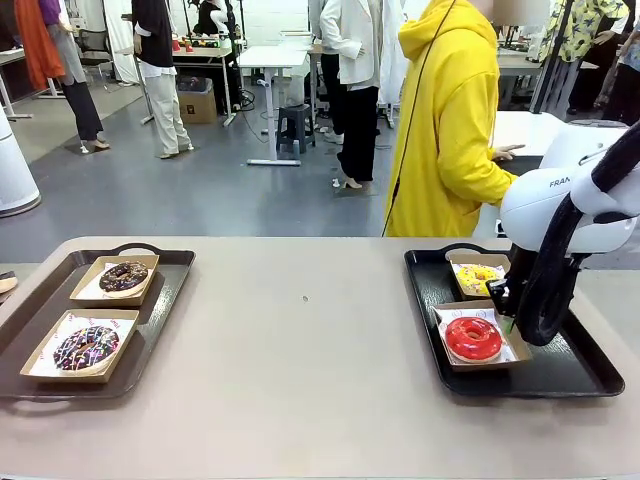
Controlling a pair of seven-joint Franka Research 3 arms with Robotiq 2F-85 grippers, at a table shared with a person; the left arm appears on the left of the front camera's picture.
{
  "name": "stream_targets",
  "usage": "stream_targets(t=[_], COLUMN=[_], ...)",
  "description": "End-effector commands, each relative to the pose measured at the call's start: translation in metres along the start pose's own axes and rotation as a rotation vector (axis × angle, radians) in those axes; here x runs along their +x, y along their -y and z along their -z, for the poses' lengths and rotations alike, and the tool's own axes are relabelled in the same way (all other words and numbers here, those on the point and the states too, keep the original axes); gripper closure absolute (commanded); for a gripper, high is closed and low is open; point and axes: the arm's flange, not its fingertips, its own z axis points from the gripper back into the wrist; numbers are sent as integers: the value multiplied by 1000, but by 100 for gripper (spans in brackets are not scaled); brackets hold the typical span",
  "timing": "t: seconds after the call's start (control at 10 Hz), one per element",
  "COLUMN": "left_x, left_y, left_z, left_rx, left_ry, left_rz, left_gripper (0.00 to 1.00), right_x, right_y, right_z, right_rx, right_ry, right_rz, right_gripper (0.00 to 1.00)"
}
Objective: Individually package the donuts and arrange them on the tray.
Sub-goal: Place the picked Paper togo box on the Handle tray.
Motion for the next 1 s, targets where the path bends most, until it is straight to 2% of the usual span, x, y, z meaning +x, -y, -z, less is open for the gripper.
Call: stream_targets(t=[0.0,0.1,0.2,0.7,0.8,0.9], left_x=[-3,-3,-3,-3,-3,-3], left_y=[2,2,2,2,2,2], left_z=[0,0,0,0,0,0], left_rx=[-9,-9,-9,-9,-9,-9], left_ry=[11,11,11,11,11,11], left_rz=[2,2,2,2,2,2], left_gripper=[0,0,0,0,0,0], right_x=[1,-1,-3,-6,-7,-7], right_y=[2,2,3,6,6,6], right_z=[-2,-6,-10,-12,-12,-12], right_rx=[26,34,42,49,49,41], right_ry=[-6,-15,-19,-17,-17,-20], right_rz=[-17,-19,-20,-49,-57,-71], right_gripper=[0,0,55,5,0,0])
